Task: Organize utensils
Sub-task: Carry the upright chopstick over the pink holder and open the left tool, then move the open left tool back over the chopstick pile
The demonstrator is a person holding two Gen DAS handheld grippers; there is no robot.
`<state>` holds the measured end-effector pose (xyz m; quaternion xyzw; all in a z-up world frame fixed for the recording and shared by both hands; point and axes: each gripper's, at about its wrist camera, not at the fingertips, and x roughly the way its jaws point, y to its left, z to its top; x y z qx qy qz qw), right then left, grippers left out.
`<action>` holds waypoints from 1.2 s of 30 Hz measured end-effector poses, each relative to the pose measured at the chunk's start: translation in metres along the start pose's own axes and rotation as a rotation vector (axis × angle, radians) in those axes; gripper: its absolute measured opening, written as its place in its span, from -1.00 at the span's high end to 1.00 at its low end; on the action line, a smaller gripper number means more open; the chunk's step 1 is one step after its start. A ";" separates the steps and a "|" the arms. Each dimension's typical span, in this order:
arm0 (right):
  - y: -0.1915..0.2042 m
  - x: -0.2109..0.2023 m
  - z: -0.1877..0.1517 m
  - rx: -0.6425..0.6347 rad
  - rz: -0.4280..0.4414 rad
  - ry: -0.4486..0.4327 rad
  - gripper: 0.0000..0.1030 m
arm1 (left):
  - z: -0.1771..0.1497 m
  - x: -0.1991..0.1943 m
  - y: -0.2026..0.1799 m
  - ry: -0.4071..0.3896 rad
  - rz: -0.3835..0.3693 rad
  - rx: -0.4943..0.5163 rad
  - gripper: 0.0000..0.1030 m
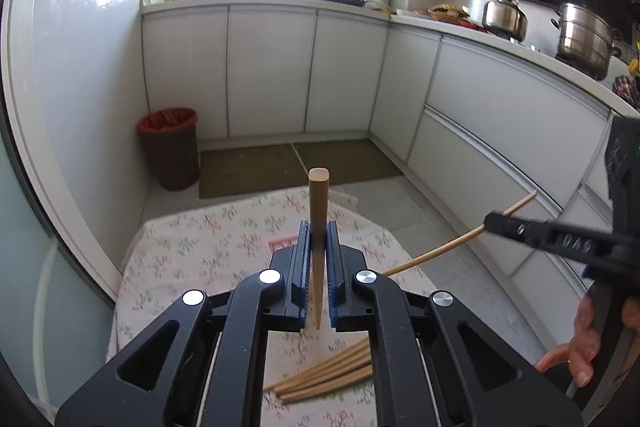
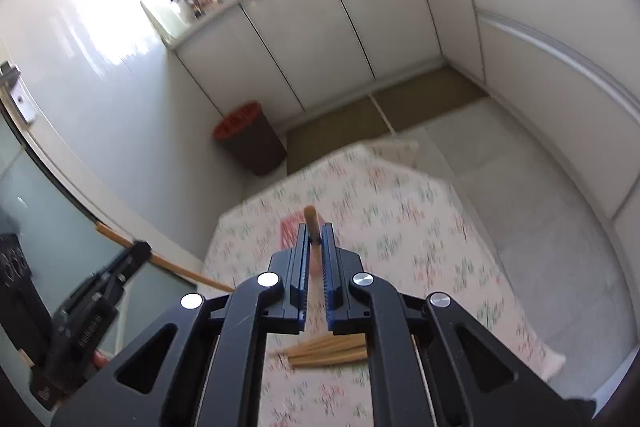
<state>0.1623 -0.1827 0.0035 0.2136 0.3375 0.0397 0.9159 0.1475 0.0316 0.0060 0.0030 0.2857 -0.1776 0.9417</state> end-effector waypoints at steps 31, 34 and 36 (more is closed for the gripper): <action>0.042 0.098 0.043 -0.182 -0.047 -0.087 0.24 | 0.034 0.063 0.035 -0.065 0.146 -0.135 0.16; 0.044 0.082 0.037 -0.201 -0.068 -0.110 0.06 | 0.034 0.048 0.027 -0.091 0.181 -0.117 -0.14; 0.043 0.074 0.034 -0.201 -0.086 -0.125 -0.09 | 0.032 0.039 0.023 -0.112 0.199 -0.118 -0.19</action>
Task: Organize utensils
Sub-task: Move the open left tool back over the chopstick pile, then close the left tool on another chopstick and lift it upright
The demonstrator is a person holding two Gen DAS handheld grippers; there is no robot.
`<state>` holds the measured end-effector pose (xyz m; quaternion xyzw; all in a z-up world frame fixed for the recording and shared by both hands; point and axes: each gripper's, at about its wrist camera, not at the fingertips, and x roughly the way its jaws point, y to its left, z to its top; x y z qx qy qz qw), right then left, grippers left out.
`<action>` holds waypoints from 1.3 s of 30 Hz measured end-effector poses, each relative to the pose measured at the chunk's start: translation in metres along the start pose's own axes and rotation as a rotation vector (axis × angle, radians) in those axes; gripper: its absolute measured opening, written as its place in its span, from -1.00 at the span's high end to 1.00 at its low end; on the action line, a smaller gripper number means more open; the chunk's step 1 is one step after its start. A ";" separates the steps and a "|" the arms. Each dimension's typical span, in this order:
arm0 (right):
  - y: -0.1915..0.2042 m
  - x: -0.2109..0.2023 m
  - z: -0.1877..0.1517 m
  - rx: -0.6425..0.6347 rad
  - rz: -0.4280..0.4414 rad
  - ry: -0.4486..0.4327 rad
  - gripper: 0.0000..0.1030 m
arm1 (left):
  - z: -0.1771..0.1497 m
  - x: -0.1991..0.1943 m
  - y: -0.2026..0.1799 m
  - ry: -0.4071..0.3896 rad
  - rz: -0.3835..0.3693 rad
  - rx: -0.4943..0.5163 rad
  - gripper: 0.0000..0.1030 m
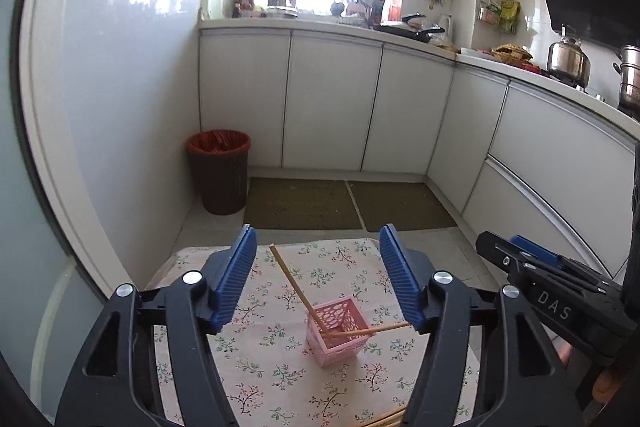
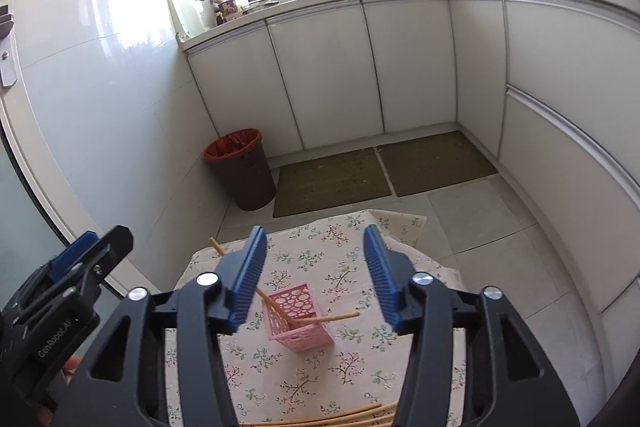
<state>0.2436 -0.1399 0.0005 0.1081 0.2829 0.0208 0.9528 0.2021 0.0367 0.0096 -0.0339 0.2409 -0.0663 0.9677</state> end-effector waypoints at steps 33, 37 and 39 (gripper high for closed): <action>-0.148 -0.076 -0.143 0.241 -0.213 0.153 -0.87 | -0.113 0.022 -0.065 0.397 -0.077 0.259 -0.86; -0.168 -0.072 -0.171 0.259 -0.247 0.193 -0.87 | -0.142 0.053 -0.089 0.539 -0.131 0.356 -0.86; -0.174 -0.067 -0.184 0.248 -0.261 0.209 -0.87 | -0.154 0.068 -0.096 0.605 -0.138 0.385 -0.86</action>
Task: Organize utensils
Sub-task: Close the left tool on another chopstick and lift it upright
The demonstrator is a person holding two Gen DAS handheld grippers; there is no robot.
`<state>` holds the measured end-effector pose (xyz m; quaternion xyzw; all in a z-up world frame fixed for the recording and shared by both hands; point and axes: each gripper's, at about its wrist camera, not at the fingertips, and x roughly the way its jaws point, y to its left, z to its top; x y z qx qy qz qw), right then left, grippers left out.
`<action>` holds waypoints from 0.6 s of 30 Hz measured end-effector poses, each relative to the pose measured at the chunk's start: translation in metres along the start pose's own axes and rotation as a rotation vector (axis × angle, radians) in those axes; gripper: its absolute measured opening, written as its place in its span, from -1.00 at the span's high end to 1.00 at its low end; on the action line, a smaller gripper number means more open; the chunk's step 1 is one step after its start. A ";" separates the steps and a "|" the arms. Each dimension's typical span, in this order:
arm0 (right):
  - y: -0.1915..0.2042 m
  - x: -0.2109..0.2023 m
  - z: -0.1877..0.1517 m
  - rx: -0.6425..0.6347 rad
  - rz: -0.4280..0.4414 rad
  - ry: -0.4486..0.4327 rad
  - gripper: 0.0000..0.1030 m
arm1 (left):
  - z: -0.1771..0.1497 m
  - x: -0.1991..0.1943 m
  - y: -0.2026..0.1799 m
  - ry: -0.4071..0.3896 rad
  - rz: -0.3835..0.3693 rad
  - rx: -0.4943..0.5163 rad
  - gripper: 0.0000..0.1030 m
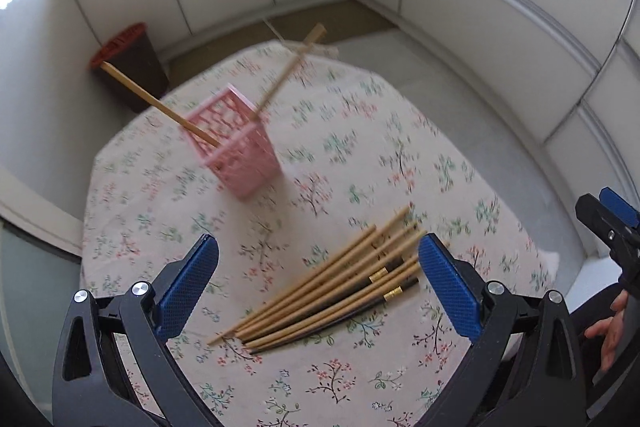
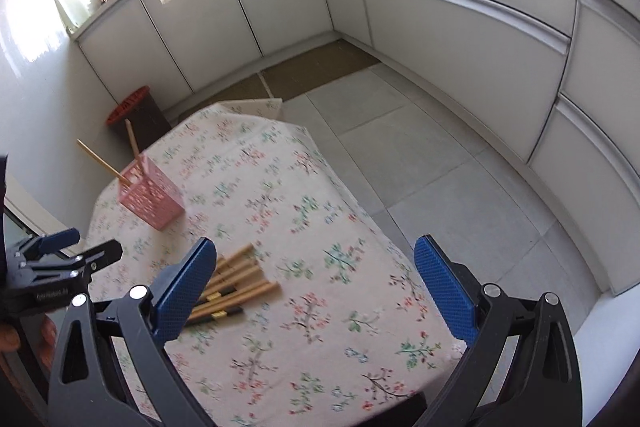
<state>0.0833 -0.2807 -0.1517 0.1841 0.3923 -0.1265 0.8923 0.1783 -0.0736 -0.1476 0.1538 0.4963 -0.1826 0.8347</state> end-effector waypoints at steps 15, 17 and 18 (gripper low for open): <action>-0.004 0.031 -0.018 -0.087 -0.014 0.066 -0.87 | 0.006 0.113 -0.010 0.329 0.001 0.097 -0.73; 0.000 0.031 -0.018 -0.110 -0.022 0.059 -0.87 | 0.006 0.122 -0.010 0.356 0.014 0.120 -0.54; 0.001 0.031 -0.019 -0.121 -0.026 0.055 -0.87 | 0.006 0.126 -0.009 0.368 0.012 0.124 -0.36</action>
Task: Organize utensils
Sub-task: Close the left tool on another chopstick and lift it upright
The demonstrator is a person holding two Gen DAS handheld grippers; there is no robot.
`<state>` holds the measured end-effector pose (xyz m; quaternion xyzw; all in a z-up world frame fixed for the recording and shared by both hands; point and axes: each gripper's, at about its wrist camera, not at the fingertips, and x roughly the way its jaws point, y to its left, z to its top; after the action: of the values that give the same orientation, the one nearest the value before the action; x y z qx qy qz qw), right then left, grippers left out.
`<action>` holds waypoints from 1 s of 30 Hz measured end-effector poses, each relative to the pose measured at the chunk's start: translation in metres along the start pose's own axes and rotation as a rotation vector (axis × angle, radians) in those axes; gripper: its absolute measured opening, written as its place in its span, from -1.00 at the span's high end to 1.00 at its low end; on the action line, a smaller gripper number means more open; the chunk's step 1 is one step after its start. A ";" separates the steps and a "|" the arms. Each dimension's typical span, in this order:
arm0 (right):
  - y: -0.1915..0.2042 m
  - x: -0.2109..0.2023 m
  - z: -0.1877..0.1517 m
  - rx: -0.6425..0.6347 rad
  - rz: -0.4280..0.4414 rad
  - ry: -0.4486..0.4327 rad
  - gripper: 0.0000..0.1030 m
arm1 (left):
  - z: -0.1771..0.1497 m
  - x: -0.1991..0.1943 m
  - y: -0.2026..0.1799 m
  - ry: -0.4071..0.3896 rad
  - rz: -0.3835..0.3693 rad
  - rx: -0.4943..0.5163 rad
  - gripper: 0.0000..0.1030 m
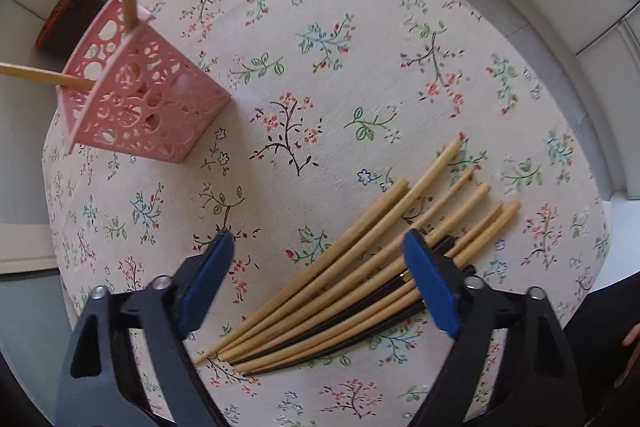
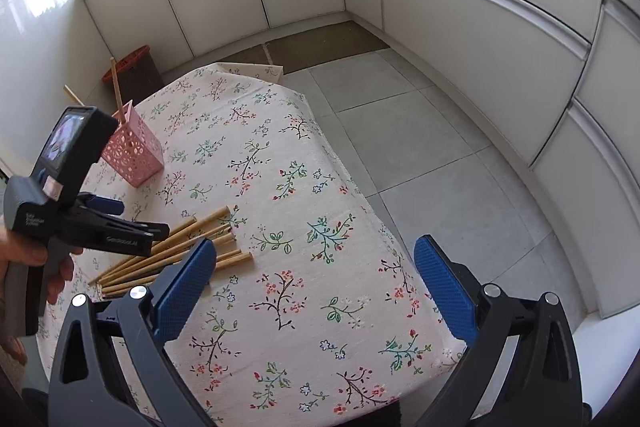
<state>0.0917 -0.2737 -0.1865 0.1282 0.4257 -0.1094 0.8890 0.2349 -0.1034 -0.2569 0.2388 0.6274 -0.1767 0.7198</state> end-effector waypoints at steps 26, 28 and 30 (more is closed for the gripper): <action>0.014 0.016 -0.004 -0.064 -0.020 0.043 -0.87 | 0.025 0.006 -0.009 0.023 -0.073 0.081 0.26; 0.011 0.020 -0.004 -0.036 0.001 0.070 -0.87 | 0.022 0.006 -0.012 0.012 -0.098 0.063 0.26; 0.001 0.030 -0.003 0.052 0.049 0.141 -0.87 | 0.021 0.005 -0.012 0.007 -0.120 0.060 0.41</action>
<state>0.1085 -0.2742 -0.2115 0.1692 0.4809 -0.0892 0.8556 0.2462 -0.1244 -0.2616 0.2232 0.6375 -0.2374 0.6982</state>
